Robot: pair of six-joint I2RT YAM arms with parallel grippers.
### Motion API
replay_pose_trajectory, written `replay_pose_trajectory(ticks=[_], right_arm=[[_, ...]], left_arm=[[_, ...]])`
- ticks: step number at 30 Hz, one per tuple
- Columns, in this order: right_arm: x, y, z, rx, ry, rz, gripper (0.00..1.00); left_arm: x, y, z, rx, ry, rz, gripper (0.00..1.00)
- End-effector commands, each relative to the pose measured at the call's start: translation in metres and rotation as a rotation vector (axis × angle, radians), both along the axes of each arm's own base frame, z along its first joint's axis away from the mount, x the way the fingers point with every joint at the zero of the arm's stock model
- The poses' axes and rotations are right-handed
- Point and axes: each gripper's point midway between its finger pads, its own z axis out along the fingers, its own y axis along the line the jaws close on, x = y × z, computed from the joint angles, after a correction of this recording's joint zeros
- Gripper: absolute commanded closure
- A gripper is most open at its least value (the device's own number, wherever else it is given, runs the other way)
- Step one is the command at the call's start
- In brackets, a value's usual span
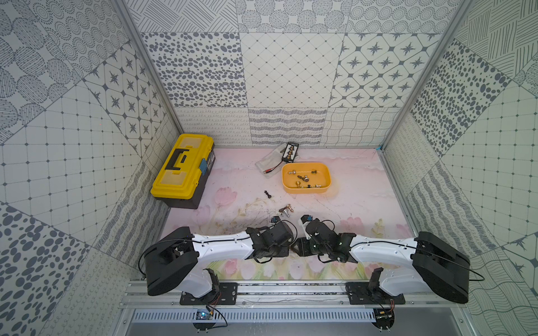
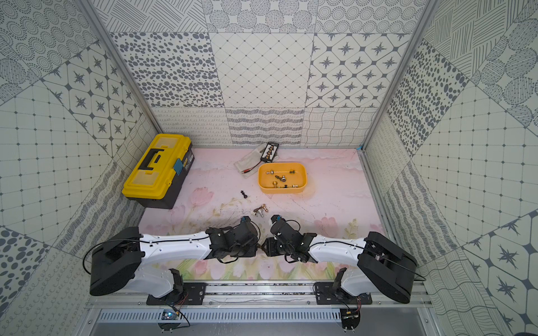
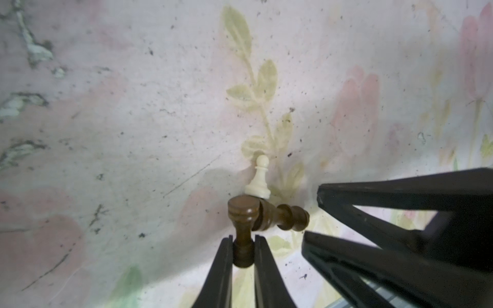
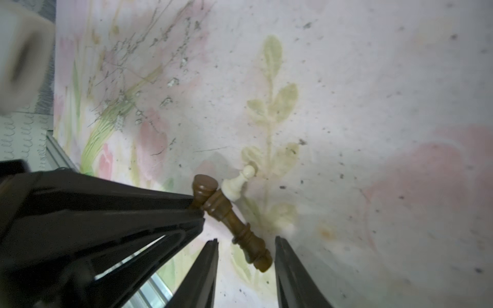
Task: Put the chess pieces into the storage box
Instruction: Pick up the chess piece at the center of the board.
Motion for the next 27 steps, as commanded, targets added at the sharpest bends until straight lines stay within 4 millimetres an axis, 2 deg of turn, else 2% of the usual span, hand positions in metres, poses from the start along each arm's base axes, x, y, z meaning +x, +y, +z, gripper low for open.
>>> replay_pose_trajectory(ticks=[1, 3, 4, 7, 16, 19, 21, 22, 27], right_arm=[[-0.002, 0.02, 0.016, 0.069, -0.051, 0.099, 0.55], [-0.003, 0.015, 0.001, 0.005, -0.034, 0.106, 0.54], [0.001, 0.018, 0.004, -0.007, -0.04, 0.1, 0.54], [0.004, 0.014, -0.005, -0.06, -0.041, 0.096, 0.56], [-0.009, 0.006, -0.027, -0.228, -0.031, 0.212, 0.63], [-0.011, 0.007, -0.034, -0.29, -0.027, 0.242, 0.65], [-0.011, 0.003, -0.039, -0.338, -0.022, 0.233, 0.74], [-0.009, 0.002, -0.041, -0.349, -0.02, 0.222, 0.75], [-0.007, -0.014, -0.051, -0.424, -0.001, 0.161, 0.78]], left_arm=[[-0.002, -0.009, -0.001, -0.051, 0.032, -0.025, 1.0], [-0.004, -0.01, -0.002, -0.059, 0.041, -0.028, 1.0], [-0.004, -0.009, -0.003, -0.057, 0.044, -0.027, 1.0], [-0.005, -0.003, -0.009, -0.028, 0.052, -0.014, 1.0], [-0.01, 0.007, -0.022, -0.023, 0.08, 0.011, 1.0], [-0.009, 0.005, -0.021, -0.032, 0.078, 0.01, 1.0], [-0.008, 0.005, -0.017, -0.035, 0.072, 0.013, 1.0], [-0.008, 0.006, -0.014, -0.036, 0.064, 0.013, 1.0], [-0.002, 0.027, 0.001, 0.014, 0.011, 0.043, 1.0]])
